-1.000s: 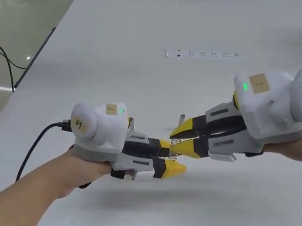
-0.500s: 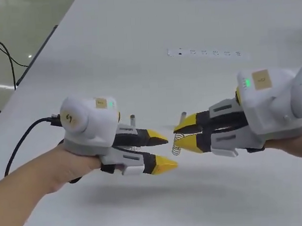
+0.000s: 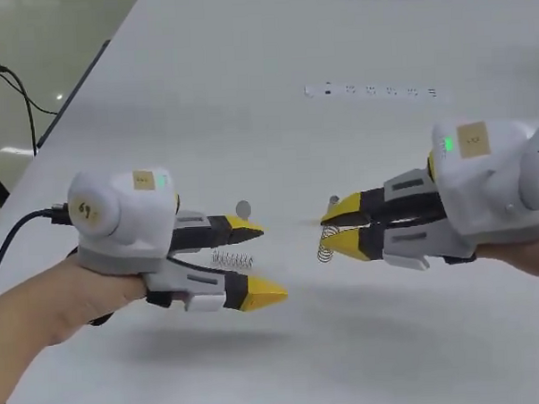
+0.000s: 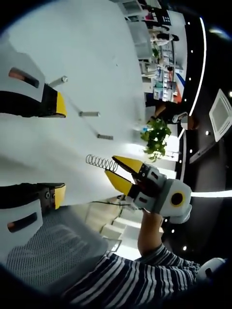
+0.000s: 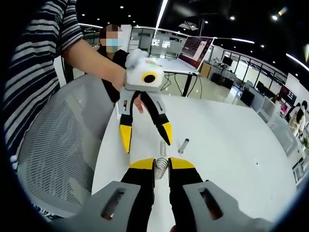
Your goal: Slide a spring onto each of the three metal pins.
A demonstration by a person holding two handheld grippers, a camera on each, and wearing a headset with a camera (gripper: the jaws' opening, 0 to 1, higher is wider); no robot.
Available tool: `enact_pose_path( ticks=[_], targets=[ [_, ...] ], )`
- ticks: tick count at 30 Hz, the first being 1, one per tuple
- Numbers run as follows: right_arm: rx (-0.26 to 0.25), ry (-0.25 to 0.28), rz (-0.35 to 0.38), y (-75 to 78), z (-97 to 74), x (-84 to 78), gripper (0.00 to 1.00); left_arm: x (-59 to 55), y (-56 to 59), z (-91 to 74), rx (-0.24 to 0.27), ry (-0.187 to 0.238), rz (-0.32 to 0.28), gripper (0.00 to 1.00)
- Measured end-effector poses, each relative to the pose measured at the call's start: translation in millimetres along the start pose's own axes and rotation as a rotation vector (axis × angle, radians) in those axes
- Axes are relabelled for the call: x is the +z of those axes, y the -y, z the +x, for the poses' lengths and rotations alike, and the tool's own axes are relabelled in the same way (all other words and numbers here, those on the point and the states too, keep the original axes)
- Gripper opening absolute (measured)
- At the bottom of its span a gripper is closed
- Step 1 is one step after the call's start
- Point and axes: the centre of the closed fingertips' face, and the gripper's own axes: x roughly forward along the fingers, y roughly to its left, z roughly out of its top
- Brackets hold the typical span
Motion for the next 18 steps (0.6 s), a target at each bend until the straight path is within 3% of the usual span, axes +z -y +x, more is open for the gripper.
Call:
enact_pose_path(
  ticks=[4, 6, 9, 18],
  targets=[
    [-0.012, -0.004, 0.004, 2.1, -0.8, -2.4, 0.07, -5.8, -4.9, -6.9, 0.027, -0.018, 0.003, 0.59],
    [-0.019, -0.007, 0.005, 3.9, -1.5, -3.8, 0.07, -7.4, -6.5, -9.8, 0.035, -0.013, -0.009, 0.64],
    [-0.032, -0.012, 0.005, 6.7, -2.7, -6.3, 0.07, -9.7, -14.7, -15.3, 0.084, -0.008, -0.014, 0.79],
    [-0.064, -0.024, 0.014, 14.0, -4.0, -13.6, 0.07, -12.3, -33.7, -34.4, 0.163, 0.018, -0.047, 0.98]
  ],
)
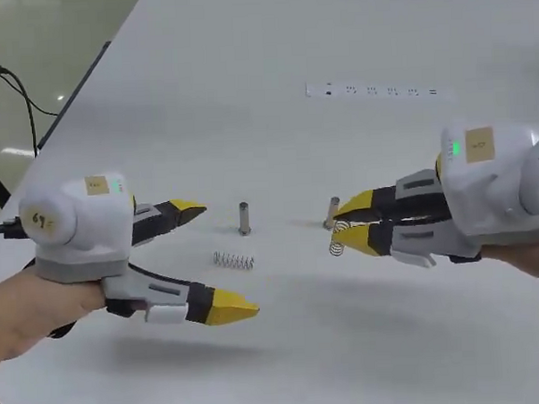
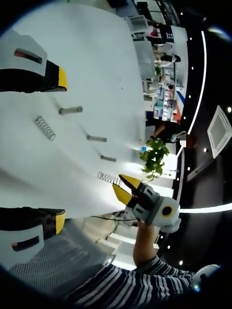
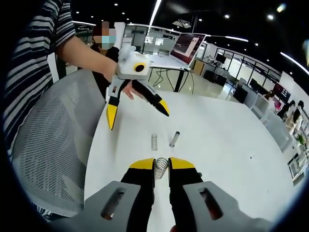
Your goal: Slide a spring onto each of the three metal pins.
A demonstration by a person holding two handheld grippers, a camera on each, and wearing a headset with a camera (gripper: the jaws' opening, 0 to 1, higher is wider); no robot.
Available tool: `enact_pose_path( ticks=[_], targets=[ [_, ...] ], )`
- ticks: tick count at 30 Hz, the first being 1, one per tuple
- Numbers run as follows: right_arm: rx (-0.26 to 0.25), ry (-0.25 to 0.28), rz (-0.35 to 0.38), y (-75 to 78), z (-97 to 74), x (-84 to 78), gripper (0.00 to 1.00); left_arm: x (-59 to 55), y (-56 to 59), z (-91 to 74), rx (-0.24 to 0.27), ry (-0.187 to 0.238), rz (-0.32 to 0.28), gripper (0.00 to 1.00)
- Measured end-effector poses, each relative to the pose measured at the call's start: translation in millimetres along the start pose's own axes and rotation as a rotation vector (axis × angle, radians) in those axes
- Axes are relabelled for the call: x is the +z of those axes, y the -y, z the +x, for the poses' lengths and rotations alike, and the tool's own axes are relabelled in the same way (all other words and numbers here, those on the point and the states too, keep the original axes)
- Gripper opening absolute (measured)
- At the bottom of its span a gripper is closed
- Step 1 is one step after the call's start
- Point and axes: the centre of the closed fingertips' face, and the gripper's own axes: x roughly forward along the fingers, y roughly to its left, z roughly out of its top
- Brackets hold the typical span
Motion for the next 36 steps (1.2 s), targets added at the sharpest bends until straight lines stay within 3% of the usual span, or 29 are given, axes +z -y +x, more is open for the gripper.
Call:
enact_pose_path(
  ticks=[4, 10, 24, 36],
  targets=[
    [-0.010, -0.007, 0.001, 4.0, 0.7, -2.0, 0.07, -1.6, -6.1, -4.7, 0.022, 0.001, -0.009, 0.98],
    [-0.041, -0.012, 0.027, 17.9, 1.2, -6.6, 0.07, -1.7, -5.6, -6.7, 0.025, 0.004, -0.019, 0.98],
    [-0.168, -0.005, 0.104, 68.4, 0.6, -11.2, 0.07, -1.8, -10.3, -10.6, 0.047, 0.024, -0.036, 0.98],
    [-0.208, -0.014, 0.135, 88.2, 8.9, -13.0, 0.07, 0.3, -15.9, -14.1, 0.077, 0.037, -0.032, 0.98]
  ],
)
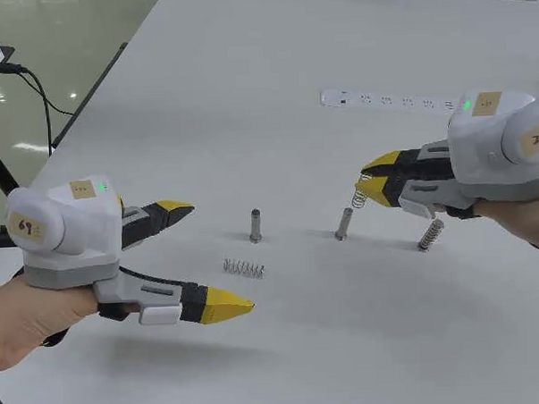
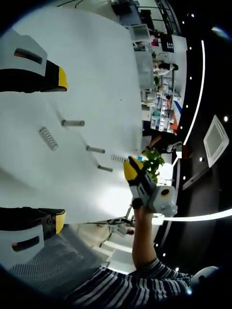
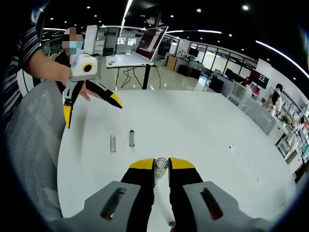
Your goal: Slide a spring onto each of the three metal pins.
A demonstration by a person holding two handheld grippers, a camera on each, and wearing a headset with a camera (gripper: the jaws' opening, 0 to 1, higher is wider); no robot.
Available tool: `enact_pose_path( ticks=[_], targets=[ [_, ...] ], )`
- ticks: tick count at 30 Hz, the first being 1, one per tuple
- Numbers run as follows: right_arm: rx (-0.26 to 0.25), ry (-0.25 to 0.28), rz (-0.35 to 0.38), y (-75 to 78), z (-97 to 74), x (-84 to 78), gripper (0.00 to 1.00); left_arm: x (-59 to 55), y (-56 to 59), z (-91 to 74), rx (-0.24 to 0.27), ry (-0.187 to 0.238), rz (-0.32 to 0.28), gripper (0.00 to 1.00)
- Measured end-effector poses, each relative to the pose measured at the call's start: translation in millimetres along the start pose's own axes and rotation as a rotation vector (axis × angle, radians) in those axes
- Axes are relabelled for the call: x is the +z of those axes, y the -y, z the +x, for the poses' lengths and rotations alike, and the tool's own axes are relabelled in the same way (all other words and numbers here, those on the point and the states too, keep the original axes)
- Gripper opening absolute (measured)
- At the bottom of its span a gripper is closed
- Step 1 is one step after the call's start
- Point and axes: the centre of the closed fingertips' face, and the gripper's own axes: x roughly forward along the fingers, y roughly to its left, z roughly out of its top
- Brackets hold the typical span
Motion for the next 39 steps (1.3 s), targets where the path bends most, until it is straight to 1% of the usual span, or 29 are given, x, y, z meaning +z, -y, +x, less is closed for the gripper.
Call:
enact_pose_path(
  ticks=[5, 10, 16, 19, 23, 26, 39],
  targets=[
    [-0.007, -0.008, 0.015, 3.7, 5.8, -2.9, 0.07, -1.2, -1.8, -1.3, 0.006, -0.002, -0.002, 0.98],
    [-0.003, -0.022, 0.024, 3.5, 13.0, -7.4, 0.07, -2.0, -1.9, -1.0, 0.007, -0.005, -0.005, 0.98],
    [-0.001, -0.028, 0.037, 4.5, 17.6, -9.9, 0.07, -1.7, -1.6, -1.0, 0.008, -0.002, -0.010, 0.98],
    [0.004, -0.046, 0.025, 3.5, 21.3, -14.4, 0.07, -2.2, -2.1, -1.6, 0.010, -0.002, -0.010, 0.98],
    [0.008, -0.051, 0.037, 2.5, 23.1, -18.3, 0.07, -2.6, -2.8, -3.0, 0.014, -0.001, -0.014, 0.98],
    [0.011, -0.042, 0.052, 2.5, 23.6, -17.5, 0.07, -3.8, -3.7, -3.8, 0.018, -0.003, -0.016, 0.98],
    [0.019, -0.055, 0.053, -0.1, 26.2, -21.8, 0.08, -4.6, -5.3, -5.7, 0.023, 0.000, -0.024, 0.98]
  ],
)
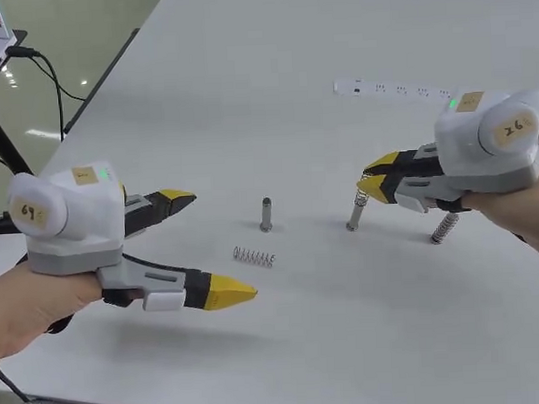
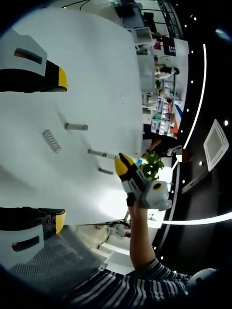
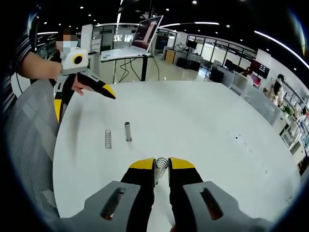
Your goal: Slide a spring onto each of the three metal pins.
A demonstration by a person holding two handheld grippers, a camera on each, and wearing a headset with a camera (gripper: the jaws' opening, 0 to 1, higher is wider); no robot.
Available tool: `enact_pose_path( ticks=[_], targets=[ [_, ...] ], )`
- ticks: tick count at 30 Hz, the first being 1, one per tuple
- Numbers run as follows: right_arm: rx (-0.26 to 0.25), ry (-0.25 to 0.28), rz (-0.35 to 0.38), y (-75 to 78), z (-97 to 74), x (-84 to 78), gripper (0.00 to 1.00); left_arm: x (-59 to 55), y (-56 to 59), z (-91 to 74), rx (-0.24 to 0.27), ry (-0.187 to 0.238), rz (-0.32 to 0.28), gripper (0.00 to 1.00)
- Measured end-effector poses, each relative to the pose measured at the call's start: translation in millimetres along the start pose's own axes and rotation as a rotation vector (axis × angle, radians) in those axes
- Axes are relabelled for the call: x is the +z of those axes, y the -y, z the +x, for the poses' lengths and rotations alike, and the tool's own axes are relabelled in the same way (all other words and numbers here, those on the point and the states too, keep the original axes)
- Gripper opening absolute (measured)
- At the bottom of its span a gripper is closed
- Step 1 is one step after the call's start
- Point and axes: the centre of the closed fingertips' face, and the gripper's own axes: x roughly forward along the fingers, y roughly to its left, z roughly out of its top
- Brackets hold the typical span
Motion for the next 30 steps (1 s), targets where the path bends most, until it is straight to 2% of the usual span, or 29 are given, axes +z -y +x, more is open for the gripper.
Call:
enact_pose_path(
  ticks=[5, 13, 30],
  targets=[
    [0.004, -0.015, -0.005, -2.6, 3.3, -5.0, 0.08, 0.8, 0.0, 0.1, 0.001, -0.001, 0.002, 0.98],
    [0.004, -0.058, -0.016, -5.6, 8.8, -21.1, 0.08, 11.4, -4.2, -2.1, 0.006, 0.014, 0.011, 0.98],
    [0.016, -0.116, -0.021, -12.2, 12.8, -42.1, 0.08, 6.4, -2.8, -2.5, 0.006, -0.001, 0.012, 0.97]
  ],
)
